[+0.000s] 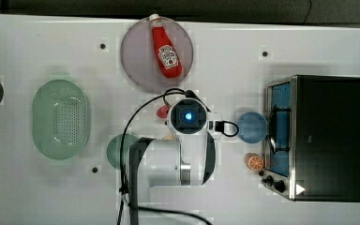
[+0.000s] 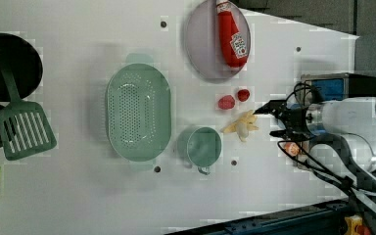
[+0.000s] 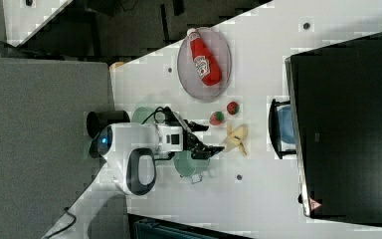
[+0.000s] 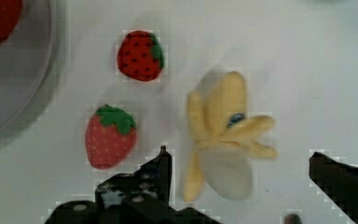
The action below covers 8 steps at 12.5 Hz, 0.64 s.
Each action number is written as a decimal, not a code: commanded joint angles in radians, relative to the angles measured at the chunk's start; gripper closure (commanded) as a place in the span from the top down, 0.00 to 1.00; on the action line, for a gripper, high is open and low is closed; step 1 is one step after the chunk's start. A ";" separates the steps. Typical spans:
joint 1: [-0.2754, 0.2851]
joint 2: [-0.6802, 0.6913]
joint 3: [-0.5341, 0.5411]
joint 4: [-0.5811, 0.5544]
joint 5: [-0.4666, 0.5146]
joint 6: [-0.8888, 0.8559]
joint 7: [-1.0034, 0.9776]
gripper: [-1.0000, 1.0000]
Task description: Pick banana from table and place on oven.
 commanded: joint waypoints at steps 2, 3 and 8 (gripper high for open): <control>-0.009 0.075 0.019 -0.020 0.011 0.083 0.019 1.00; -0.009 0.090 0.022 -0.029 0.011 0.109 0.019 1.00; -0.009 0.145 0.025 -0.046 0.011 0.215 0.019 0.59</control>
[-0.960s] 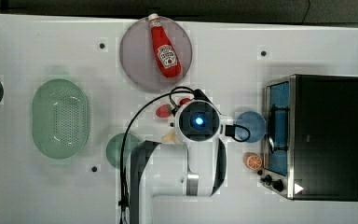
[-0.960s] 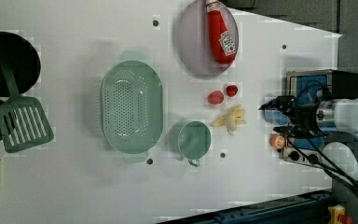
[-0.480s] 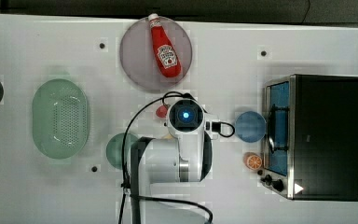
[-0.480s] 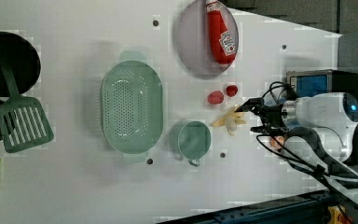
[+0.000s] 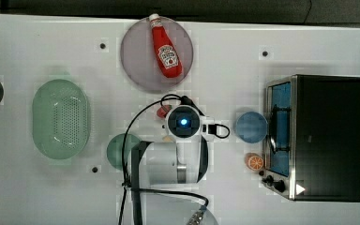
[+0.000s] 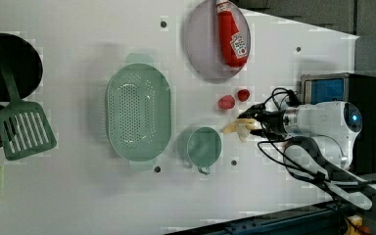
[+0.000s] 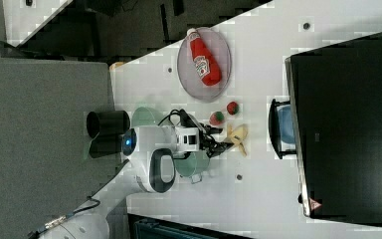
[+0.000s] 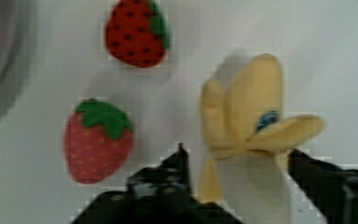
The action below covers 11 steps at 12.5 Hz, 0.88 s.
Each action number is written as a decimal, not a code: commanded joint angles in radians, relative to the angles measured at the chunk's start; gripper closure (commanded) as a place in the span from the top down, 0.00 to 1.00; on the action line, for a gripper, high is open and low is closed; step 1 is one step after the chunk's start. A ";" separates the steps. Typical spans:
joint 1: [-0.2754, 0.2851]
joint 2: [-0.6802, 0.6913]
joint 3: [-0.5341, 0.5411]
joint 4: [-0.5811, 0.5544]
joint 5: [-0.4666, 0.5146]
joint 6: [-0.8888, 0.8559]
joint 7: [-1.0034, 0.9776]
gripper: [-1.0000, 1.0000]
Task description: Pick banana from table and place on oven.
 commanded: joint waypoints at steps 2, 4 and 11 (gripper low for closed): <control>-0.001 0.015 -0.002 -0.015 0.009 0.025 0.016 0.36; -0.001 0.017 -0.002 -0.015 0.009 0.025 0.016 0.21; -0.001 -0.269 0.007 0.019 0.009 -0.172 0.016 0.21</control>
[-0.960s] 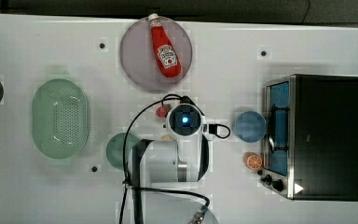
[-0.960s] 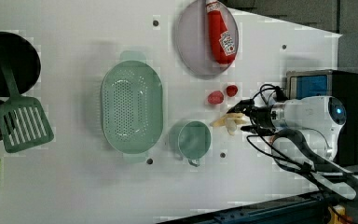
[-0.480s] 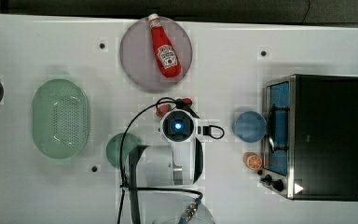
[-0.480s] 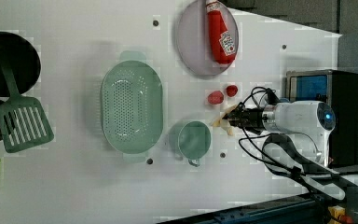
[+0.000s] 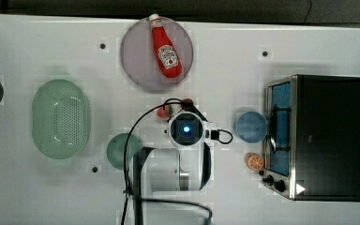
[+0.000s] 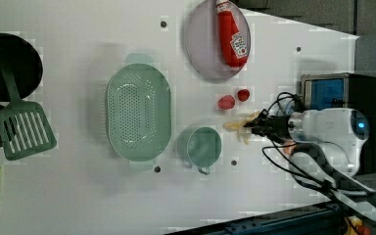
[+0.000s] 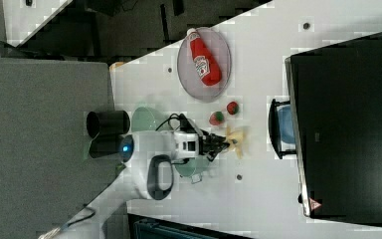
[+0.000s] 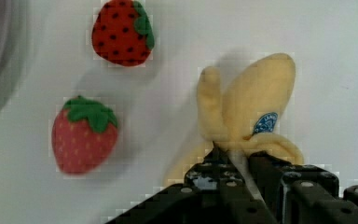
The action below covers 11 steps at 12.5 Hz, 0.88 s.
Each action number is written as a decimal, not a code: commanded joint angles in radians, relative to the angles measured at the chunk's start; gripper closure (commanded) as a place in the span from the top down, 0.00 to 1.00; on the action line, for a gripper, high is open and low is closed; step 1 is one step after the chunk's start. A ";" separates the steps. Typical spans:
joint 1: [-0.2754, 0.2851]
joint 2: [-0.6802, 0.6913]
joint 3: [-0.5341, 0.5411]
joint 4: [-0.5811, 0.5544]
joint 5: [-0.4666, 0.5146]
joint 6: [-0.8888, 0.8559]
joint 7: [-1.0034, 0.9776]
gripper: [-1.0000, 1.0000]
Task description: Pick banana from table and place on oven.
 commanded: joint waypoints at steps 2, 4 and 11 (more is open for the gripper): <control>0.017 -0.318 0.005 0.145 0.010 -0.345 0.006 0.21; 0.014 -0.412 -0.008 0.258 0.010 -0.575 0.006 0.21; -0.001 -0.352 -0.248 0.605 0.001 -0.854 -0.201 0.21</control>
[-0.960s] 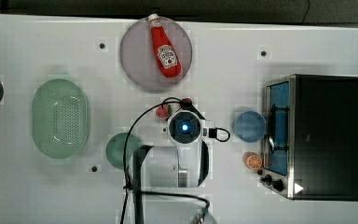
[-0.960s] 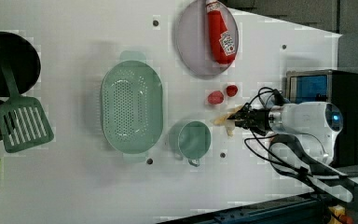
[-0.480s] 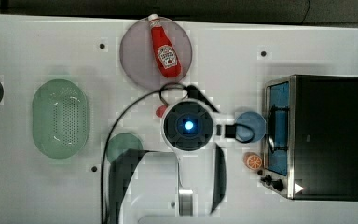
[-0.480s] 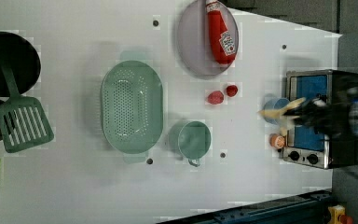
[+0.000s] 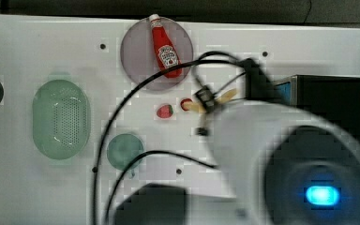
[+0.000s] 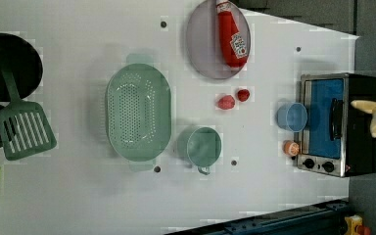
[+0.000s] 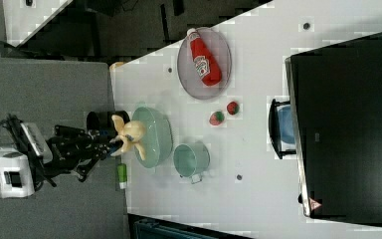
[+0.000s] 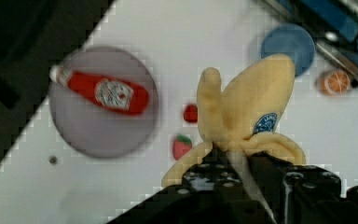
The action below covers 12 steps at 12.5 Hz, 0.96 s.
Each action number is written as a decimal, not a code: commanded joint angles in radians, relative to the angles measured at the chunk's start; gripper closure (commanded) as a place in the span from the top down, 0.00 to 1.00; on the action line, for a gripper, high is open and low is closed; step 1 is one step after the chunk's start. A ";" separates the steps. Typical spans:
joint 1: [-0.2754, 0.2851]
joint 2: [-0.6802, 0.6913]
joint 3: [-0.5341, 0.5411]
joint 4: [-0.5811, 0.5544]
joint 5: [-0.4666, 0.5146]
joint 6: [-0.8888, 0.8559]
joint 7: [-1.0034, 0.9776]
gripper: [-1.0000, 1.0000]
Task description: Pick banana from table and place on oven.
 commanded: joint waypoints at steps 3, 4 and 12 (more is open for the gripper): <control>-0.057 0.255 -0.240 0.103 -0.014 -0.020 -0.409 0.21; -0.060 0.295 -0.289 0.121 -0.014 -0.004 -0.486 0.21; -0.080 0.535 -0.509 0.134 0.018 0.192 -0.858 0.25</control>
